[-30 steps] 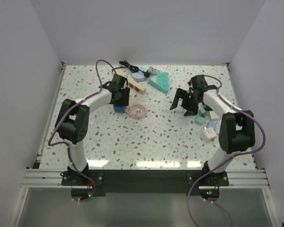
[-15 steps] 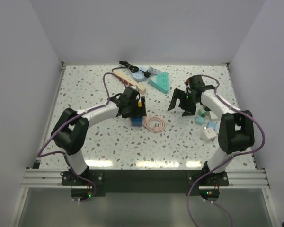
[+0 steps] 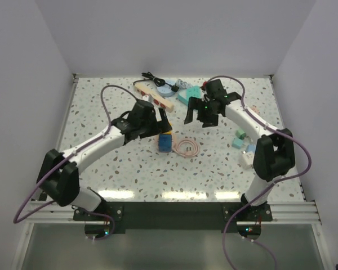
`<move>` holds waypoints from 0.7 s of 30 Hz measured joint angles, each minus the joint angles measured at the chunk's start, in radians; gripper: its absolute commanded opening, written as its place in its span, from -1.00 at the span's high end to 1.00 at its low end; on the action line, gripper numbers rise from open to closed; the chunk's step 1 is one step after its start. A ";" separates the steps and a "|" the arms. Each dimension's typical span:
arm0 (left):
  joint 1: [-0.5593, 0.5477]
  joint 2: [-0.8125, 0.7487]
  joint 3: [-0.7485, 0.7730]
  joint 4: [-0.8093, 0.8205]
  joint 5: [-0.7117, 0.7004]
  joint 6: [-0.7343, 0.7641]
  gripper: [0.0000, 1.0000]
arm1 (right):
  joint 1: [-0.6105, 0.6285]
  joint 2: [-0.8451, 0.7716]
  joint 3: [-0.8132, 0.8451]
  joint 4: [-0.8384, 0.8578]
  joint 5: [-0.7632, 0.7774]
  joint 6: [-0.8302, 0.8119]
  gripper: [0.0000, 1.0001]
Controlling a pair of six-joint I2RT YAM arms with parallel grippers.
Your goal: Pull the plug off the socket
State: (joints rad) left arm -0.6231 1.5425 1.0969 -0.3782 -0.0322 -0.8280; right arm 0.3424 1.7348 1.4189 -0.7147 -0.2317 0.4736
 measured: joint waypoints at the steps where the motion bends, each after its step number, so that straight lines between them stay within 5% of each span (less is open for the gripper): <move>1: 0.003 -0.037 -0.003 0.001 -0.005 0.000 -1.00 | 0.026 0.013 0.021 -0.001 0.011 0.004 -0.98; 10: 0.215 -0.389 -0.192 0.164 0.058 0.010 -1.00 | 0.263 0.208 0.271 -0.026 0.126 0.032 -0.98; 19: 0.276 -0.443 -0.261 0.183 0.091 0.027 -1.00 | 0.397 0.470 0.580 -0.183 0.317 0.063 -0.97; 21: 0.279 -0.443 -0.283 0.183 0.097 0.026 -1.00 | 0.409 0.505 0.609 -0.214 0.350 0.071 -0.85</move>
State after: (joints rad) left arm -0.3443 1.0996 0.8143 -0.1951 0.0650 -0.8017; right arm 0.7517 2.2402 2.0281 -0.9291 0.1181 0.5449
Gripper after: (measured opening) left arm 0.997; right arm 0.981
